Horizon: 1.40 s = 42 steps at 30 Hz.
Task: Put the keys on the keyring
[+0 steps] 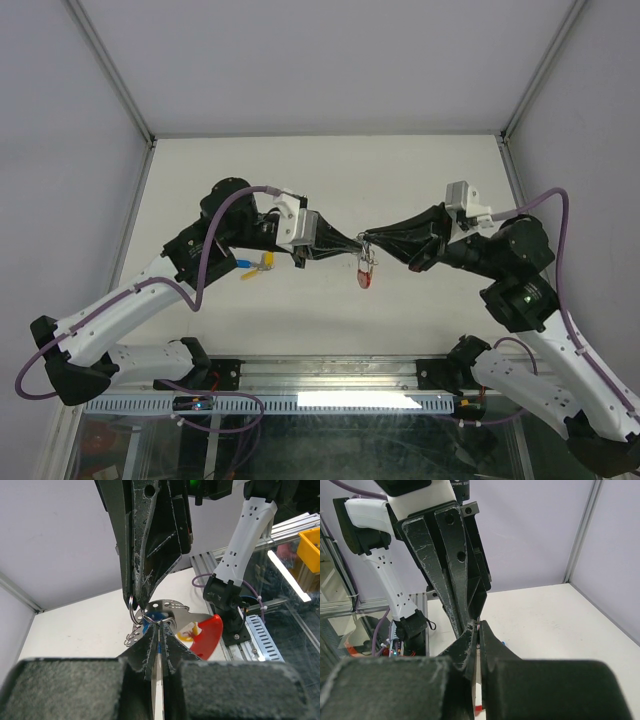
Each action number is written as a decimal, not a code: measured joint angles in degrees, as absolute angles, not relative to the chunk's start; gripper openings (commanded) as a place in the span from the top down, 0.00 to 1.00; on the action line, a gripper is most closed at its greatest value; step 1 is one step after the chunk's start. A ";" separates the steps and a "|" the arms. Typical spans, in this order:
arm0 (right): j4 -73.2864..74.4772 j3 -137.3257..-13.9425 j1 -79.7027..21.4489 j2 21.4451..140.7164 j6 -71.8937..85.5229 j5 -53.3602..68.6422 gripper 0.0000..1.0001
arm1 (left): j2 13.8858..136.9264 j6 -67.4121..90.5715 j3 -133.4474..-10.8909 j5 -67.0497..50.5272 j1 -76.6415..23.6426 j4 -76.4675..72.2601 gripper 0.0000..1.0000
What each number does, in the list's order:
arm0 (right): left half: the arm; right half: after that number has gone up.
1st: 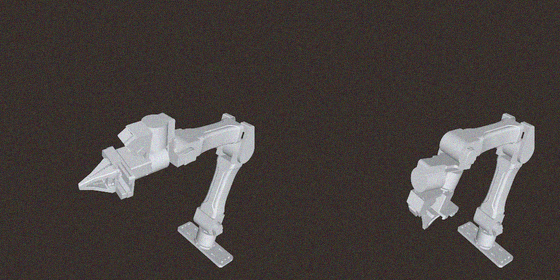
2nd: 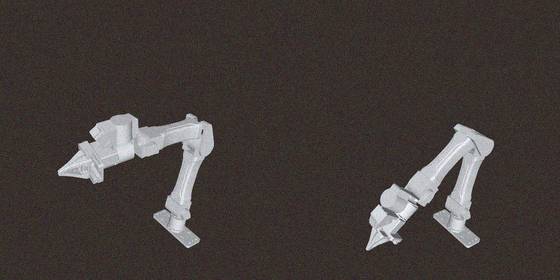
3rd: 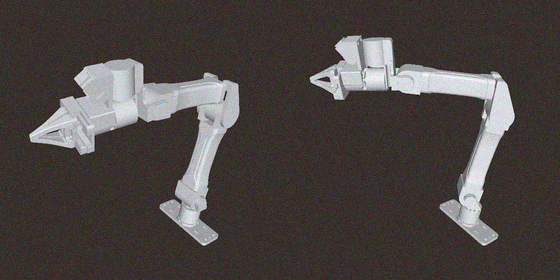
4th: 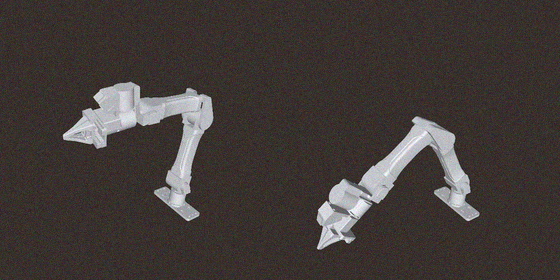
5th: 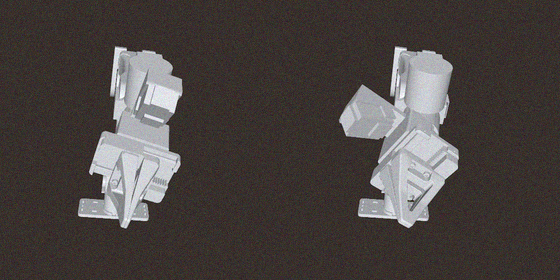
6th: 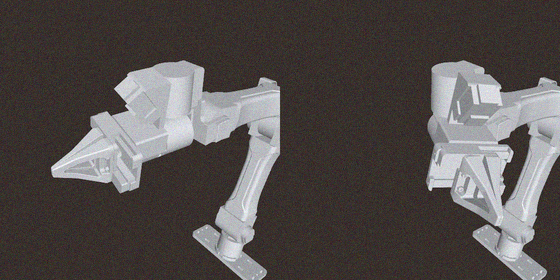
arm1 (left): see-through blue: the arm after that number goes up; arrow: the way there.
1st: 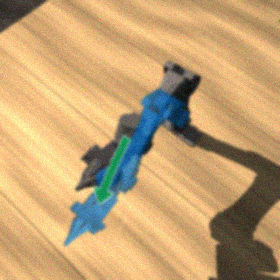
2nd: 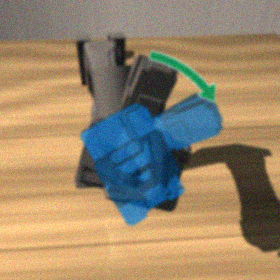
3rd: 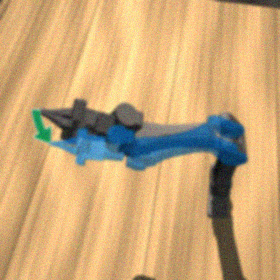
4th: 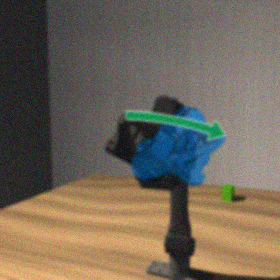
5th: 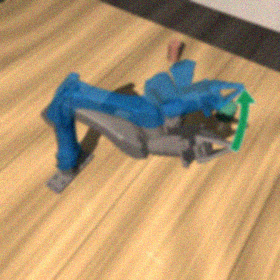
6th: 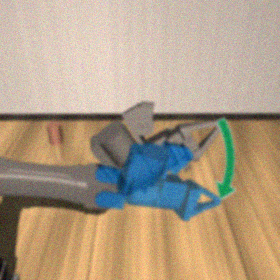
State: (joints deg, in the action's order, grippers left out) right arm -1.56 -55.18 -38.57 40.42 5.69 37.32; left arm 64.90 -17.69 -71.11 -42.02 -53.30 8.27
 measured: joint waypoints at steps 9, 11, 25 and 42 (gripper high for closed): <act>0.80 -55.22 -38.57 39.77 3.92 36.29 1.00 | 63.75 -17.69 -70.35 -39.55 -53.30 7.68 1.00; 1.26 -55.29 -38.57 39.81 3.66 36.34 1.00 | 63.44 -17.69 -70.35 -39.00 -53.30 7.66 1.00; 2.94 -55.70 -38.57 39.44 2.90 35.07 1.00 | 63.00 -17.58 -70.32 -37.47 -53.30 7.64 0.80; 16.86 -61.95 -38.57 42.76 -0.19 24.56 1.00 | 62.22 -13.87 -68.90 -27.57 -52.62 7.05 0.67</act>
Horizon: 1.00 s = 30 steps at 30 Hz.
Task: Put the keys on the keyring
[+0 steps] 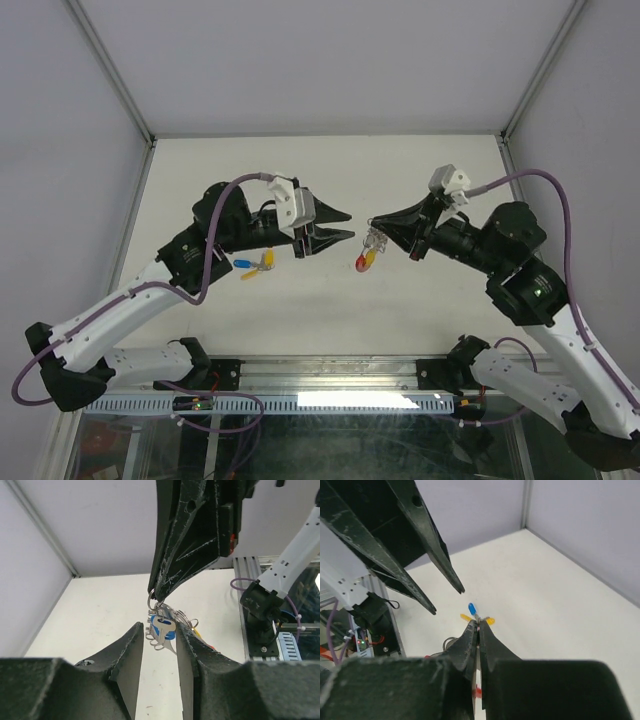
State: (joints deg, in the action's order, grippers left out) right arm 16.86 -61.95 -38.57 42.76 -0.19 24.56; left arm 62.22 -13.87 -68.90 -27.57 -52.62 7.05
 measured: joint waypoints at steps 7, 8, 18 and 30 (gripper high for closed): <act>29.82 -67.48 -38.57 49.47 -2.22 15.35 1.00 | 64.38 -4.29 -66.02 -25.63 -41.52 4.12 0.56; 31.86 -68.14 -38.57 50.76 -2.42 14.09 1.00 | 64.64 -3.03 -65.30 -25.21 -39.81 3.73 0.52; 50.50 -70.83 -38.57 62.98 -2.66 2.24 1.00 | 67.53 6.35 -62.08 -18.41 -31.18 5.19 0.25; 57.63 -74.41 -38.57 81.19 -2.52 -0.80 1.00 | 64.31 10.13 -56.69 -12.23 -27.31 8.10 0.21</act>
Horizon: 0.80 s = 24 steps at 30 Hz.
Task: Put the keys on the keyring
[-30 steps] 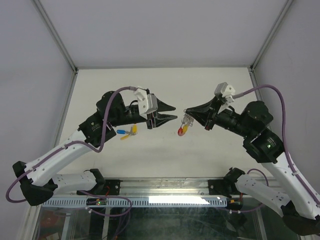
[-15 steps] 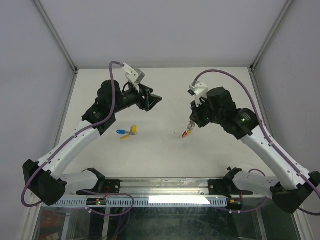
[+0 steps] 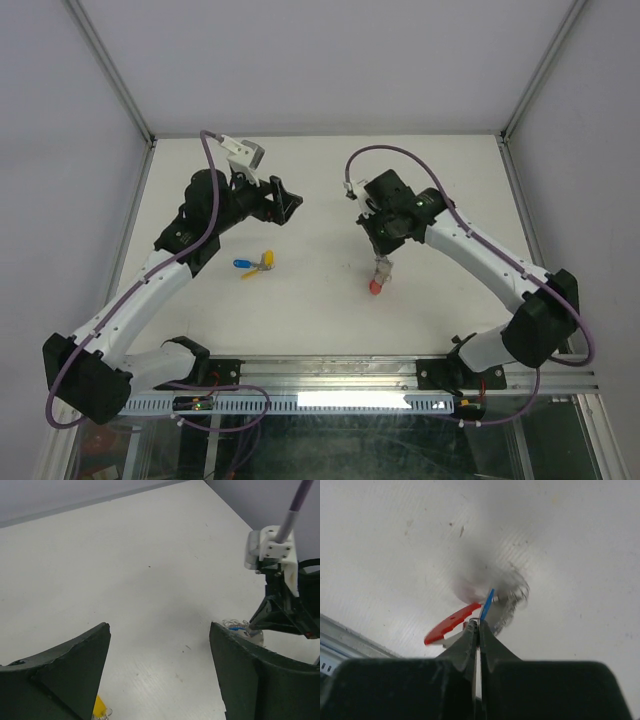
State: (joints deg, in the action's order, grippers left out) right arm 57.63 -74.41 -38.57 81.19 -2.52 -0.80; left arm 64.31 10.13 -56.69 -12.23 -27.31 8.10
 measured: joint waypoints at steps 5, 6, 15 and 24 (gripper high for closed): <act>50.02 -74.39 -38.52 85.80 -2.31 3.70 1.00 | 61.60 10.33 -56.14 -10.48 -27.31 8.78 0.20; 48.10 -74.32 -38.52 86.70 -1.96 5.23 1.00 | 60.99 10.35 -56.01 -10.26 -27.31 8.84 0.20; 29.69 -71.50 -38.28 95.24 2.70 12.29 0.83 | 58.13 11.20 -54.11 -8.03 -27.31 10.35 0.20; 14.46 -63.99 -32.49 94.63 9.06 13.47 0.43 | 58.87 13.26 -52.49 -7.44 -24.34 12.05 0.06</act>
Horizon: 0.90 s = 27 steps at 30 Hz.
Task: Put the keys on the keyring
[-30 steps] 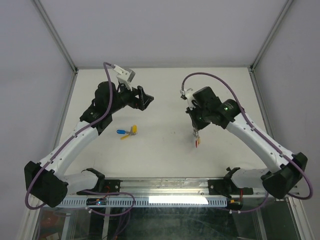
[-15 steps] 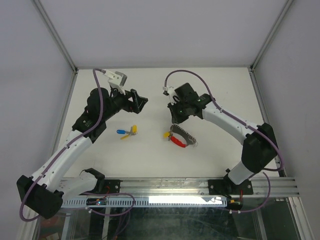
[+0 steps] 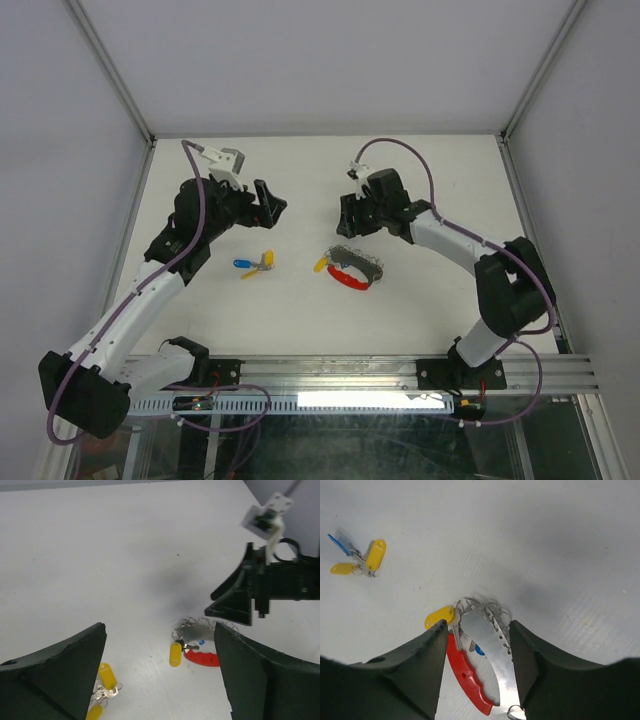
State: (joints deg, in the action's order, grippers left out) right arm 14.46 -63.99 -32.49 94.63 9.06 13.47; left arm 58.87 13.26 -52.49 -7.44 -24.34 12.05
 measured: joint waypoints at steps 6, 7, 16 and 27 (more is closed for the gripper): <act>10.15 -56.77 -29.93 82.08 15.66 9.04 0.28 | 59.51 17.72 -51.90 -4.95 -18.61 13.19 0.01; 10.11 -56.58 -29.82 79.50 16.86 7.60 0.26 | 59.72 18.61 -51.90 -4.16 -18.06 13.56 0.01; 13.61 -54.59 -28.95 58.33 15.75 -1.98 0.14 | 66.02 24.18 -55.33 5.08 -17.52 22.41 0.01; 18.33 -46.50 -28.95 38.74 12.97 -9.87 0.13 | 61.19 24.43 -54.81 7.03 -17.52 22.63 0.01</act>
